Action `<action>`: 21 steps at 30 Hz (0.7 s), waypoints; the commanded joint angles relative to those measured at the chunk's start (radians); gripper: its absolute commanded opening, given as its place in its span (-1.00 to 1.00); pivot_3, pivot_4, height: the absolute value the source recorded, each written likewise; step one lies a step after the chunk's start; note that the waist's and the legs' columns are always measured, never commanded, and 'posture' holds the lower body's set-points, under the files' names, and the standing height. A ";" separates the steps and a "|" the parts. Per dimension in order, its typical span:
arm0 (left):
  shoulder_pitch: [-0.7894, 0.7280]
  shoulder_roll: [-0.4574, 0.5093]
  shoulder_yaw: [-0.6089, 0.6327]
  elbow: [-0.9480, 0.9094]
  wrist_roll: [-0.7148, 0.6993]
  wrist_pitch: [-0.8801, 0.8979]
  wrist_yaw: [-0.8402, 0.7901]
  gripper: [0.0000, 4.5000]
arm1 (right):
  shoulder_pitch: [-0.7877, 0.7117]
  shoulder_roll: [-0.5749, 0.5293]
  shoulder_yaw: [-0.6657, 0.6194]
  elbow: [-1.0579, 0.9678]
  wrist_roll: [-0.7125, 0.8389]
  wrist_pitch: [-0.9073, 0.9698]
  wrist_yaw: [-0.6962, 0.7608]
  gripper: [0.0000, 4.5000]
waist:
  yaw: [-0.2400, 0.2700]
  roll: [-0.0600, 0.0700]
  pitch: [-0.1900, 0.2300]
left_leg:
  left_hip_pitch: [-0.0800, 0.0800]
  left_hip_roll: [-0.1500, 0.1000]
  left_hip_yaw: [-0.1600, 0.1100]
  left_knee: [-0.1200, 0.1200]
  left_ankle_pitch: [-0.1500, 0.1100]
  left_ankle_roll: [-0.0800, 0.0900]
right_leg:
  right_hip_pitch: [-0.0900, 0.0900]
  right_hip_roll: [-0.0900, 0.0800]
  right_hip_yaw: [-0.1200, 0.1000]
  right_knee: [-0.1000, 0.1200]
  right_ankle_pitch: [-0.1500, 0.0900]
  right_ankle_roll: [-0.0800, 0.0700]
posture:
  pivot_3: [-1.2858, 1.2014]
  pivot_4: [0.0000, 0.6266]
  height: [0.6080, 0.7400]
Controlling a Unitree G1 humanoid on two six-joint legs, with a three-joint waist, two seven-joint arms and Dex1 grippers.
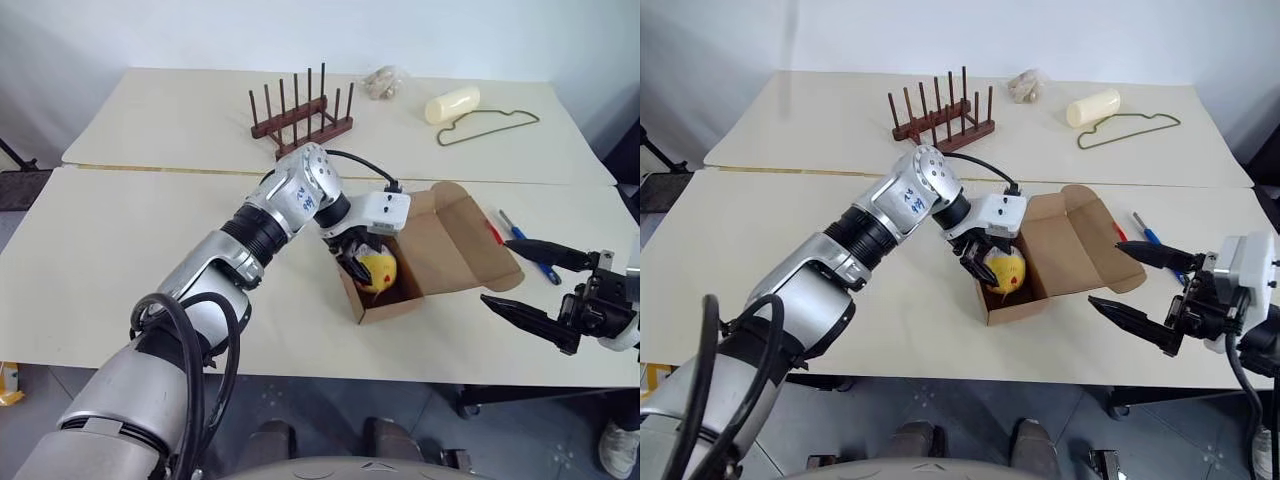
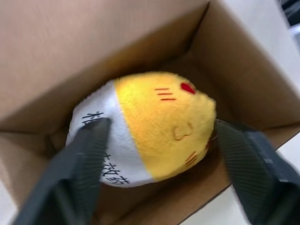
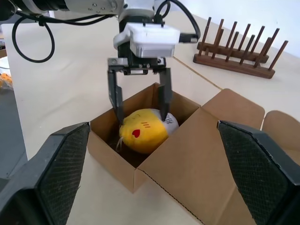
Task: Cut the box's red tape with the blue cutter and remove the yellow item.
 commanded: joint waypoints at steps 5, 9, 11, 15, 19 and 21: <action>-0.026 -0.030 0.061 0.035 0.048 -0.053 0.010 -0.50 | -0.021 0.008 0.025 -0.022 0.007 -0.027 -0.031 1.00 | 0.001 0.000 0.000 | 0.000 0.000 0.000 0.000 0.000 0.000 | 0.000 0.000 0.000 0.000 0.000 0.000 | 0.03 -0.52 1.00; -0.027 -0.032 0.109 0.037 0.043 -0.071 0.039 -0.99 | -0.030 0.007 0.040 -0.009 0.002 -0.037 -0.038 1.00 | 0.000 0.000 0.000 | 0.000 0.000 0.000 0.000 0.000 0.000 | 0.000 0.000 0.000 0.000 0.000 0.000 | 0.03 -0.52 1.00; -0.030 -0.035 0.159 0.033 0.012 -0.068 0.046 -0.99 | -0.031 0.010 0.050 -0.004 -0.002 -0.043 -0.040 1.00 | 0.000 0.000 0.000 | 0.000 0.000 0.000 0.000 0.000 0.000 | 0.000 0.000 0.000 0.000 0.000 0.000 | 0.03 -0.52 1.00; -0.014 -0.038 0.316 -0.029 -0.125 -0.034 0.013 -0.99 | -0.001 0.011 0.050 -0.003 0.031 -0.003 -0.044 1.00 | 0.001 0.000 0.000 | 0.000 0.000 0.000 0.000 0.000 0.000 | 0.000 0.000 0.000 0.000 0.000 0.000 | 0.03 -0.52 1.00; 0.013 -0.028 0.490 -0.072 -0.271 0.078 0.039 -0.99 | -0.011 0.039 0.053 0.008 0.034 -0.012 -0.068 1.00 | -0.001 0.000 0.000 | 0.000 0.000 0.000 0.000 0.000 0.000 | 0.000 0.000 -0.001 0.001 0.000 0.000 | 0.03 -0.52 1.00; 0.047 -0.002 0.624 -0.121 -0.397 0.122 0.035 -0.99 | -0.040 0.060 0.064 0.025 0.041 -0.016 -0.087 1.00 | -0.007 0.000 0.000 | 0.000 0.000 -0.001 0.001 0.000 0.000 | 0.000 0.000 -0.001 0.002 0.000 0.000 | 0.03 -0.52 1.00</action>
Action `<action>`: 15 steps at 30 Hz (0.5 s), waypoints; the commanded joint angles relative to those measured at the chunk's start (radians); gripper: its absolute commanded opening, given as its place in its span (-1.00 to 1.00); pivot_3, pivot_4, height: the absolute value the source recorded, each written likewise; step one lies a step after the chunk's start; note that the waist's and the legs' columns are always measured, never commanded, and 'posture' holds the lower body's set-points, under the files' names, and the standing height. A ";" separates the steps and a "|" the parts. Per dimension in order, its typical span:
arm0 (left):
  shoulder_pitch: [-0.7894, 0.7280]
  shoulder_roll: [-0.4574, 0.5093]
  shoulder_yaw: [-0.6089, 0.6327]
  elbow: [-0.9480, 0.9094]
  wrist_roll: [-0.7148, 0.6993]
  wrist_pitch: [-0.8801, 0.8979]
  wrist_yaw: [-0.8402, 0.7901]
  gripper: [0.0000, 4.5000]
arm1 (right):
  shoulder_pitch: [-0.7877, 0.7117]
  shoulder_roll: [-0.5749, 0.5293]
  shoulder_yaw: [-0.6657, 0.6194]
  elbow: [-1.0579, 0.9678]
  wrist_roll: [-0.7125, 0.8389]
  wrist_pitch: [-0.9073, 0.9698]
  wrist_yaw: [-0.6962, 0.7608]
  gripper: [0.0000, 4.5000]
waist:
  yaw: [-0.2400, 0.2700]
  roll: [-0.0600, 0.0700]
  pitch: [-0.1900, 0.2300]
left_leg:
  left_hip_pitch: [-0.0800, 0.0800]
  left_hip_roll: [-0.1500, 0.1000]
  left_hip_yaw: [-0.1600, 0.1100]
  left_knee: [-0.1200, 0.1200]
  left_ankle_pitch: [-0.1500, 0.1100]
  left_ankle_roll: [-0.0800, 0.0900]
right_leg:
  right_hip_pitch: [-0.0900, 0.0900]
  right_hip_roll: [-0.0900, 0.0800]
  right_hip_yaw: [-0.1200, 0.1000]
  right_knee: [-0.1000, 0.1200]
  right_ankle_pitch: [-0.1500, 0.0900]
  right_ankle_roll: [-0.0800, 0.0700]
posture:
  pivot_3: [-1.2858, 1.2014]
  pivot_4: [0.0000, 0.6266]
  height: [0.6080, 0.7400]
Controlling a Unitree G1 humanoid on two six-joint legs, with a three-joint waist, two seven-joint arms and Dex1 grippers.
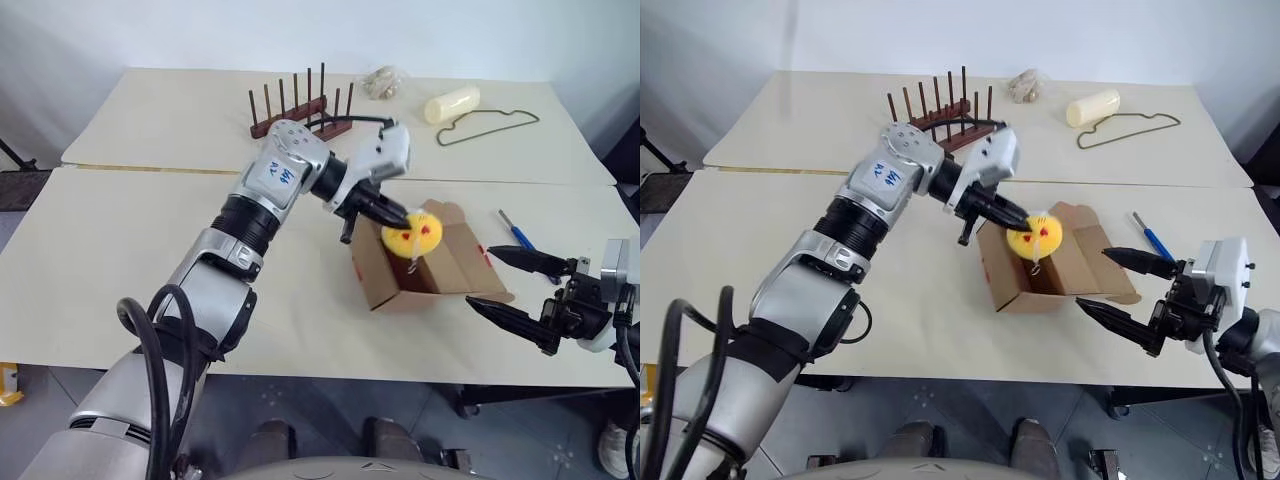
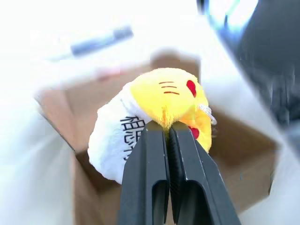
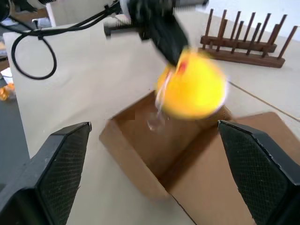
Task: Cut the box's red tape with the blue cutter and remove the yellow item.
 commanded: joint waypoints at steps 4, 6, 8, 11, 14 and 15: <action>0.127 0.122 0.382 -0.233 -0.288 0.126 0.190 -0.99 | -0.068 0.066 0.060 0.006 0.033 -0.029 -0.027 1.00 | -0.025 0.000 0.000 | 0.001 0.002 0.000 0.000 0.000 -0.001 | 0.000 0.000 0.000 0.001 0.000 0.000 | 0.03 -0.52 1.00; 0.270 0.218 0.444 -0.371 -0.297 0.139 0.228 -0.99 | -0.094 0.095 0.118 -0.009 0.037 -0.030 -0.020 1.00 | -0.031 0.001 -0.001 | 0.001 0.002 -0.001 -0.001 0.000 -0.001 | -0.001 0.000 0.000 0.003 0.000 0.000 | 0.03 -0.52 1.00; 0.402 0.298 0.481 -0.490 -0.299 0.144 0.264 -0.99 | -0.114 0.116 0.167 -0.020 0.036 -0.033 -0.011 1.00 | -0.044 0.002 -0.001 | 0.005 0.002 0.000 -0.003 0.000 -0.001 | 0.000 0.000 0.000 0.003 0.000 0.000 | 0.03 -0.52 1.00; 0.751 0.419 0.634 -0.688 -0.267 0.053 0.322 -0.99 | -0.188 0.158 0.318 -0.011 -0.028 -0.088 0.044 1.00 | -0.057 0.002 -0.001 | 0.008 0.002 0.000 -0.004 0.000 -0.002 | 0.000 0.000 -0.002 0.004 0.000 -0.001 | 0.03 -0.52 1.00; 0.980 0.483 0.679 -0.767 -0.240 0.011 0.357 -0.99 | -0.244 0.209 0.394 0.039 -0.075 -0.162 0.087 1.00 | -0.052 -0.001 0.001 | 0.010 0.003 -0.004 -0.005 -0.001 -0.004 | 0.001 -0.001 -0.002 0.004 -0.001 -0.002 | 0.03 -0.52 1.00; 1.016 0.486 0.697 -0.780 -0.254 0.019 0.384 -0.99 | -0.255 0.221 0.416 0.060 -0.099 -0.199 0.111 1.00 | -0.041 -0.003 0.002 | 0.010 0.003 -0.004 -0.004 -0.001 -0.004 | 0.001 -0.001 -0.003 0.004 -0.001 -0.003 | 0.03 -0.52 1.00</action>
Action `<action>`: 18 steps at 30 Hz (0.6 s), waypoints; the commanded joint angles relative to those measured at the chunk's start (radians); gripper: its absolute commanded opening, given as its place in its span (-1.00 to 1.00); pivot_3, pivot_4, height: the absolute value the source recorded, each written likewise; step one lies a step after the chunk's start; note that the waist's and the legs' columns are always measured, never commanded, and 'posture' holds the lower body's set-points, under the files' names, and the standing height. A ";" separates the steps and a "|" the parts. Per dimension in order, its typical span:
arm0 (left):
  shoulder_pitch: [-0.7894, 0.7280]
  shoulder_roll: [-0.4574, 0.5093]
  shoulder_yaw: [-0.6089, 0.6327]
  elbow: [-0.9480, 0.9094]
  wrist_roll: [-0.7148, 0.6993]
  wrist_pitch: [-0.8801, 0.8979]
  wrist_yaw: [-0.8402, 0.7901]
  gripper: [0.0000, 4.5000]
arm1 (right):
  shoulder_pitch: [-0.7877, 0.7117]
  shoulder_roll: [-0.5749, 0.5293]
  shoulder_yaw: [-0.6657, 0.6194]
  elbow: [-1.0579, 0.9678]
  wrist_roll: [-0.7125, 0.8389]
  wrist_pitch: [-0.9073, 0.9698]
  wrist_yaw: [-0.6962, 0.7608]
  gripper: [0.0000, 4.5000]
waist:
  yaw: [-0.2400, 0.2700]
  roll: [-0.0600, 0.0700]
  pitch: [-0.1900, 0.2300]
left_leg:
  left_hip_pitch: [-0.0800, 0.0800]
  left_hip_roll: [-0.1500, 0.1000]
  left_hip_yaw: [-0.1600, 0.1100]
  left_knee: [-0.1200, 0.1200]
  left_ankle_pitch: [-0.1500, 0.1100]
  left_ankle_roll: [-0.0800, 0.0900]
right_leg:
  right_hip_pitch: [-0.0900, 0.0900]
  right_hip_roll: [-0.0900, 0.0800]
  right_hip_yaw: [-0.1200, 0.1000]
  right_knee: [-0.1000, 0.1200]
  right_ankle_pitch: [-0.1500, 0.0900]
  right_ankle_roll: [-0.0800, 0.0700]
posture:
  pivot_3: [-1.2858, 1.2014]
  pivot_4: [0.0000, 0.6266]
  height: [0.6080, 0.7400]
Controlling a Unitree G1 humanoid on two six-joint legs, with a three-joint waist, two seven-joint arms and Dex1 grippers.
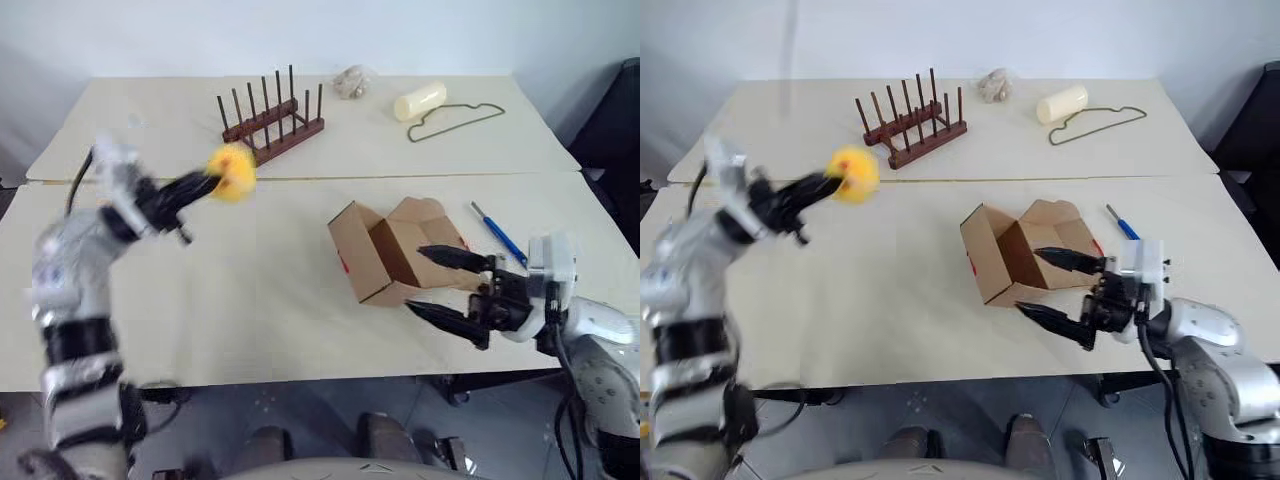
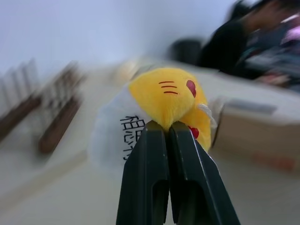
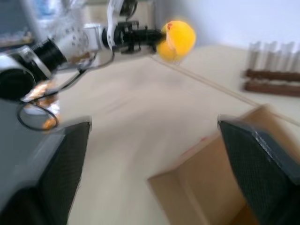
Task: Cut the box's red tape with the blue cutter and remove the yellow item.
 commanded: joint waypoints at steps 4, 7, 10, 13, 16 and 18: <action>0.147 0.040 0.080 -0.117 -0.019 -0.044 0.096 -0.99 | -0.065 0.064 0.079 0.090 -0.081 -0.177 0.094 1.00 | 0.058 -0.003 0.001 | 0.000 -0.001 0.000 0.004 0.000 0.000 | 0.005 0.000 -0.003 -0.002 0.002 -0.003 | 0.03 -0.52 1.00; 0.200 0.035 0.098 -0.111 -0.042 -0.030 0.115 -0.66 | -0.112 0.077 0.101 0.149 -0.095 -0.184 0.099 1.00 | 0.050 -0.003 0.001 | 0.003 -0.002 -0.001 0.003 -0.001 0.001 | 0.010 0.000 -0.003 -0.005 0.002 -0.003 | 0.03 -0.52 1.00; 0.209 0.050 0.083 -0.111 -0.060 -0.017 0.111 -0.25 | -0.132 0.072 0.101 0.185 -0.105 -0.201 0.113 1.00 | 0.044 -0.003 0.001 | 0.004 0.000 0.000 0.001 0.000 0.000 | 0.008 0.001 -0.003 -0.004 0.002 -0.003 | 0.03 -0.52 1.00; 0.218 0.084 0.071 -0.106 -0.067 -0.001 0.091 0.16 | -0.146 0.062 0.097 0.214 -0.110 -0.209 0.129 1.00 | 0.038 -0.003 0.001 | 0.004 0.001 0.002 -0.001 0.000 -0.001 | 0.006 0.002 -0.003 -0.003 0.002 -0.004 | 0.03 -0.52 1.00; 0.248 0.121 0.103 -0.095 -0.065 -0.051 0.066 0.57 | -0.165 0.044 0.078 0.263 -0.107 -0.217 0.156 1.00 | 0.025 -0.003 0.001 | 0.004 0.001 0.004 -0.001 -0.001 -0.001 | 0.005 0.002 -0.003 -0.004 0.002 -0.004 | 0.03 -0.52 1.00; 0.278 0.134 0.146 -0.092 -0.070 -0.094 0.061 0.84 | -0.176 0.031 0.071 0.289 -0.114 -0.227 0.170 1.00 | 0.022 -0.003 0.001 | 0.004 0.001 0.004 -0.001 -0.001 -0.001 | 0.005 0.002 -0.003 -0.004 0.002 -0.004 | 0.03 -0.52 1.00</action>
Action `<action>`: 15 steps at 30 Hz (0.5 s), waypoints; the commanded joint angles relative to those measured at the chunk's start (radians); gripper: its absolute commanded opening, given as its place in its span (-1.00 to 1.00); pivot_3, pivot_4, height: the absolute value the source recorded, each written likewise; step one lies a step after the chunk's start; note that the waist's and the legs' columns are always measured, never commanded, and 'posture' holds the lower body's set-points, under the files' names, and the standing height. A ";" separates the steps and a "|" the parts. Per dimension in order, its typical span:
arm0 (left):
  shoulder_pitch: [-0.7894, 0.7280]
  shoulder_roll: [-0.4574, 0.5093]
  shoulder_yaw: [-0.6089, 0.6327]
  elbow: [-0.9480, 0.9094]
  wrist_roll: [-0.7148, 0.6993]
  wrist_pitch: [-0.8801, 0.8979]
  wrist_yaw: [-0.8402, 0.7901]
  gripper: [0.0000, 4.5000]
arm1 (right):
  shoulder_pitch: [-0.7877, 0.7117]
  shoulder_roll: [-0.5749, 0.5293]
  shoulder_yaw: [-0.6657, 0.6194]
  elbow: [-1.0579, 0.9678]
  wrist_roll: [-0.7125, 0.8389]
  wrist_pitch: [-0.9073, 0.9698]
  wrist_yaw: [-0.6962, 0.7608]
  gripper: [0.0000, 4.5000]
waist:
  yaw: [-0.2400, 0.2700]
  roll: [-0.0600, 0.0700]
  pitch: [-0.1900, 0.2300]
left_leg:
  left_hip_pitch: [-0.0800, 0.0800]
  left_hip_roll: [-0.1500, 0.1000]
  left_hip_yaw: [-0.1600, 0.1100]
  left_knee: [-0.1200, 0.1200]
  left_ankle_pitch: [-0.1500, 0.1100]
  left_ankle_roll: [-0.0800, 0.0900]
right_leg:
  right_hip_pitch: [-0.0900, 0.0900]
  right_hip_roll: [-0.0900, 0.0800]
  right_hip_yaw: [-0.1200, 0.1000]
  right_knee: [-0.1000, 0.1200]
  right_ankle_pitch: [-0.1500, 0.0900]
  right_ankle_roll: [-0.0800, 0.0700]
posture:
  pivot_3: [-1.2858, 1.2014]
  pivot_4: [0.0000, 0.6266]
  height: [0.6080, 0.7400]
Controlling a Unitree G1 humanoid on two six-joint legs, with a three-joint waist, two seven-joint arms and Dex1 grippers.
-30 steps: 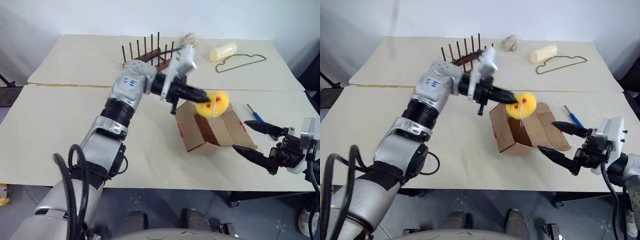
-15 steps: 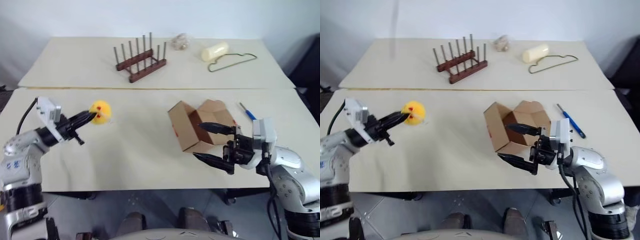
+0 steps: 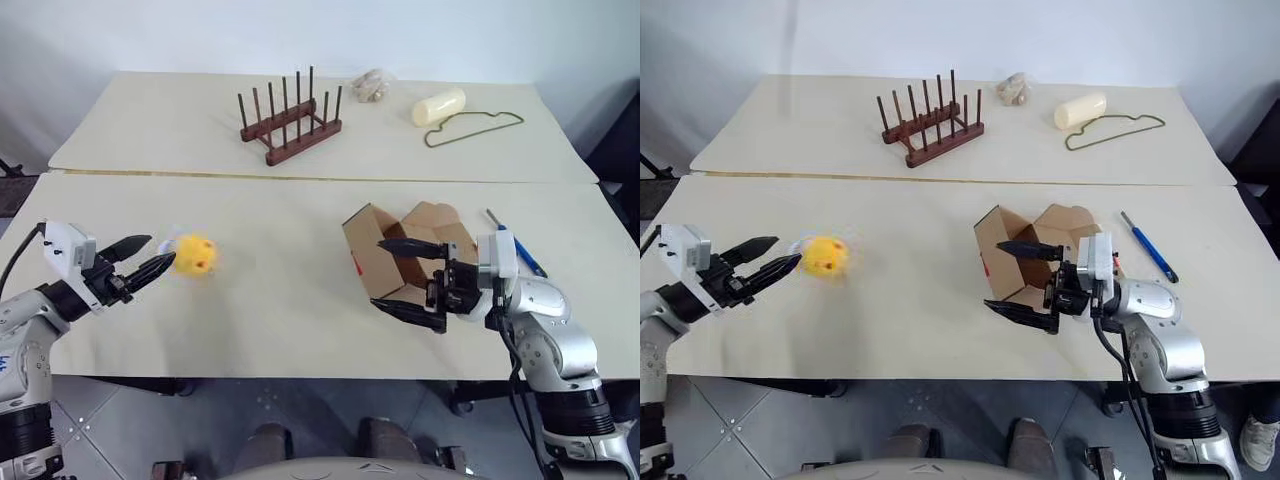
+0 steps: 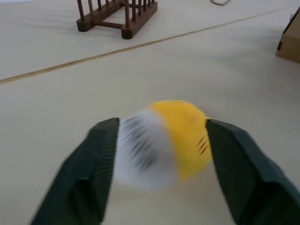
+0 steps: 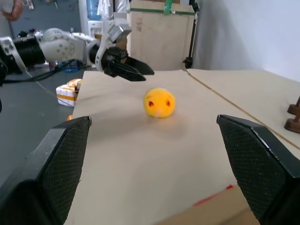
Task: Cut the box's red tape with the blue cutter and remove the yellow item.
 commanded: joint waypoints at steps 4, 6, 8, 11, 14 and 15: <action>0.170 0.059 0.132 -0.060 0.026 -0.145 -0.026 0.99 | -0.033 -0.036 -0.059 0.054 -0.005 -0.056 0.039 1.00 | -0.009 0.000 0.000 | 0.000 0.002 0.004 -0.002 0.000 -0.001 | -0.004 0.000 0.000 0.000 0.000 0.000 | 0.03 -0.52 1.00; 0.256 0.074 0.177 -0.101 0.044 -0.153 -0.015 0.99 | -0.042 -0.053 -0.068 0.065 -0.006 -0.051 0.050 1.00 | -0.014 0.001 0.000 | 0.000 0.002 0.005 -0.002 -0.001 -0.001 | -0.004 0.000 0.000 0.000 0.000 0.000 | 0.03 -0.52 1.00; 0.358 0.052 0.269 -0.169 0.006 -0.150 -0.024 0.99 | -0.041 -0.086 -0.069 0.072 -0.011 -0.053 0.083 1.00 | -0.015 0.000 0.000 | 0.000 0.002 0.005 -0.002 -0.001 -0.001 | -0.004 0.000 0.000 0.000 0.000 0.000 | 0.03 -0.52 1.00; 0.463 0.022 0.329 -0.223 0.014 -0.162 -0.003 0.99 | -0.042 -0.100 -0.068 0.076 -0.010 -0.053 0.095 1.00 | -0.018 0.001 0.000 | 0.000 0.004 0.005 -0.002 -0.004 0.000 | -0.004 0.000 0.000 -0.001 0.000 0.000 | 0.03 -0.52 1.00; 0.508 -0.013 0.346 -0.239 0.004 -0.175 0.013 0.99 | -0.033 -0.104 -0.067 0.070 -0.016 -0.059 0.098 1.00 | -0.012 0.001 0.001 | 0.000 0.004 0.005 -0.001 -0.004 0.000 | -0.004 0.000 0.000 -0.001 0.000 0.000 | 0.03 -0.52 1.00; 0.514 -0.022 0.344 -0.255 0.006 -0.173 0.027 0.99 | -0.029 -0.103 -0.066 0.066 -0.018 -0.061 0.097 1.00 | -0.012 0.001 0.001 | 0.000 0.004 0.006 -0.001 -0.004 0.000 | -0.004 0.000 0.000 -0.001 0.000 -0.001 | 0.03 -0.52 1.00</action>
